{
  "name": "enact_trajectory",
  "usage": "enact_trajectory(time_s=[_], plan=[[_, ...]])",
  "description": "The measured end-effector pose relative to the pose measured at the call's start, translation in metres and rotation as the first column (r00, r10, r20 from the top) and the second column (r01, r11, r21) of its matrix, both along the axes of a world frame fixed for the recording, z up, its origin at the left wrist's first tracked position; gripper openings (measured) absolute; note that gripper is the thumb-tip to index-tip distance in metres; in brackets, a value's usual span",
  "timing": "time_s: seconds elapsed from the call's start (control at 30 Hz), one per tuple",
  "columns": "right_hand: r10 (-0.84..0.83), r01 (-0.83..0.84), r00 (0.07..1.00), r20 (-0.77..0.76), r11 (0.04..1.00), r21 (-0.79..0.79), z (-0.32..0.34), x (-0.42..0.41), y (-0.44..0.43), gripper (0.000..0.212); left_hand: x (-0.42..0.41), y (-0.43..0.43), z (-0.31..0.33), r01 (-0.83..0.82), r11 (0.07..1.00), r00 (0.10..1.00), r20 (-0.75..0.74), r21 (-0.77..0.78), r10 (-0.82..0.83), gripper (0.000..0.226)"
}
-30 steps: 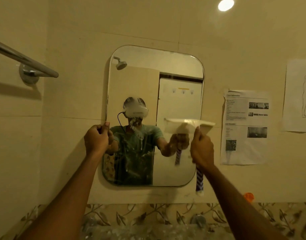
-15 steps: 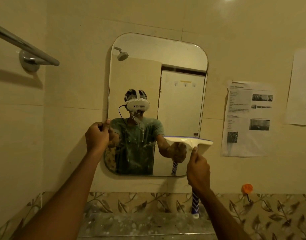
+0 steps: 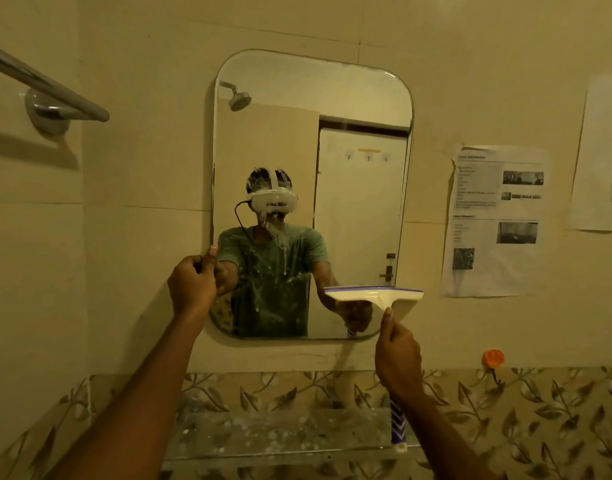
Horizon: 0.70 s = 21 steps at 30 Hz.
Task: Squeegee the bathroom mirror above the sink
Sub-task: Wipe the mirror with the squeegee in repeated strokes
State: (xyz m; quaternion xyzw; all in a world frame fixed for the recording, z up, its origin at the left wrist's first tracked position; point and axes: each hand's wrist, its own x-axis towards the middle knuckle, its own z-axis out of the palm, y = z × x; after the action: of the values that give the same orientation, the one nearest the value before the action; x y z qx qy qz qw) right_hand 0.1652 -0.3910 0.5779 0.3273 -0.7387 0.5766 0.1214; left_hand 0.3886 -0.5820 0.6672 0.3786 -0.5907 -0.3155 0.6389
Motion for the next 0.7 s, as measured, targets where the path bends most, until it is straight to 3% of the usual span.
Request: enact_trajectory(time_s=[0.17, 0.3, 0.57, 0.7], plan=[[0.021, -0.020, 1.000, 0.014, 0.998, -0.054, 0.038, -0.001, 0.000, 0.058, 0.005, 0.005, -0.001, 0.053, 0.999, 0.999, 0.001, 0.003, -0.053, 0.040], [0.005, -0.014, 0.998, -0.066, 0.991, -0.130, 0.085, -0.010, -0.005, 0.055, 0.010, 0.005, 0.000, 0.083, 0.997, 0.996, 0.021, 0.002, -0.084, 0.039], [0.006, -0.006, 1.000, -0.006, 0.999, 0.051, -0.026, -0.006, 0.011, 0.058, 0.007, 0.004, -0.003, 0.069, 0.998, 0.997, -0.022, 0.009, -0.069, 0.036], [-0.005, 0.005, 1.000, 0.028, 1.000, 0.004, -0.005, -0.006, 0.008, 0.060, 0.006, 0.006, -0.002, 0.075, 0.997, 0.996, -0.039, 0.012, -0.075, 0.036]])
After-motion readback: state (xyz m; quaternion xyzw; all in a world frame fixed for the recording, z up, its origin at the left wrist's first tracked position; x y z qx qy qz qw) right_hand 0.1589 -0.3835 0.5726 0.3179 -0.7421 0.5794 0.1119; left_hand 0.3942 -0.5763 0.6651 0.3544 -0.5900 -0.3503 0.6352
